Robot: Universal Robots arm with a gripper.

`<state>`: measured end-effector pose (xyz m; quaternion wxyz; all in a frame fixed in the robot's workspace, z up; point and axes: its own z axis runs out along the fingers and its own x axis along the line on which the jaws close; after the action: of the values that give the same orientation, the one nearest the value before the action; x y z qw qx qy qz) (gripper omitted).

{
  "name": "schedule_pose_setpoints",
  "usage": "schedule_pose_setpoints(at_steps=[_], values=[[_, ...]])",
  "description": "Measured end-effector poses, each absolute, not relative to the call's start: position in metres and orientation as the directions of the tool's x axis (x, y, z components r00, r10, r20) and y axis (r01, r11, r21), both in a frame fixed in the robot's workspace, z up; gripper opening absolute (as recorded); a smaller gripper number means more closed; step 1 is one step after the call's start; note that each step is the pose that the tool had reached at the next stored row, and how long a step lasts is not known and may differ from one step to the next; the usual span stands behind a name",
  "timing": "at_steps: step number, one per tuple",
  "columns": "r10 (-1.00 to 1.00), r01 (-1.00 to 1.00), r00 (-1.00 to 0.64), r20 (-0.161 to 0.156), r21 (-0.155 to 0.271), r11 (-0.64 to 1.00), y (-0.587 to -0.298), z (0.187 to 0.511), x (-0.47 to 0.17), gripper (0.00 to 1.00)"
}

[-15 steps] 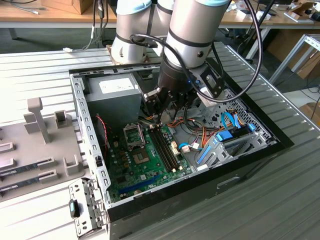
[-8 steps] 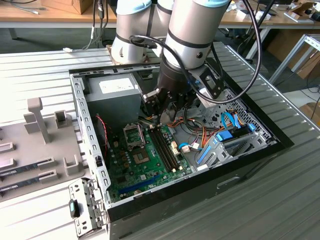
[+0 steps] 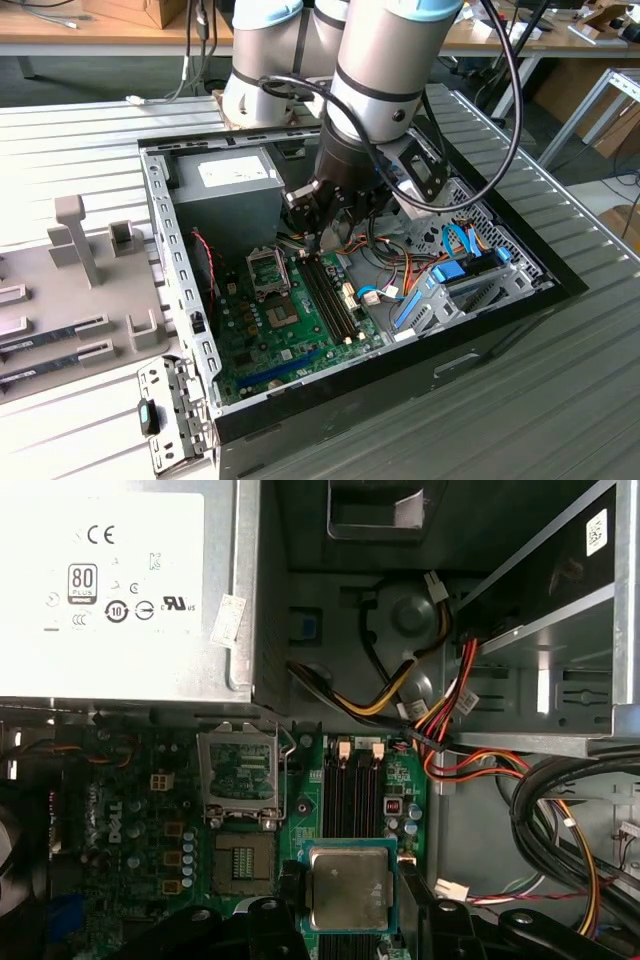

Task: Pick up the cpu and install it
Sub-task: 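Pick up the cpu and move it towards the insertion slot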

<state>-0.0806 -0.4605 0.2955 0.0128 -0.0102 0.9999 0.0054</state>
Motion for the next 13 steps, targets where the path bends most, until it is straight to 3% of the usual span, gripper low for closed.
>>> schedule_pose_setpoints(at_steps=[13], values=[[-0.020, -0.020, -0.999, -0.026, 0.011, 1.000, -0.4629, 0.2917, -0.0807, 0.47]])
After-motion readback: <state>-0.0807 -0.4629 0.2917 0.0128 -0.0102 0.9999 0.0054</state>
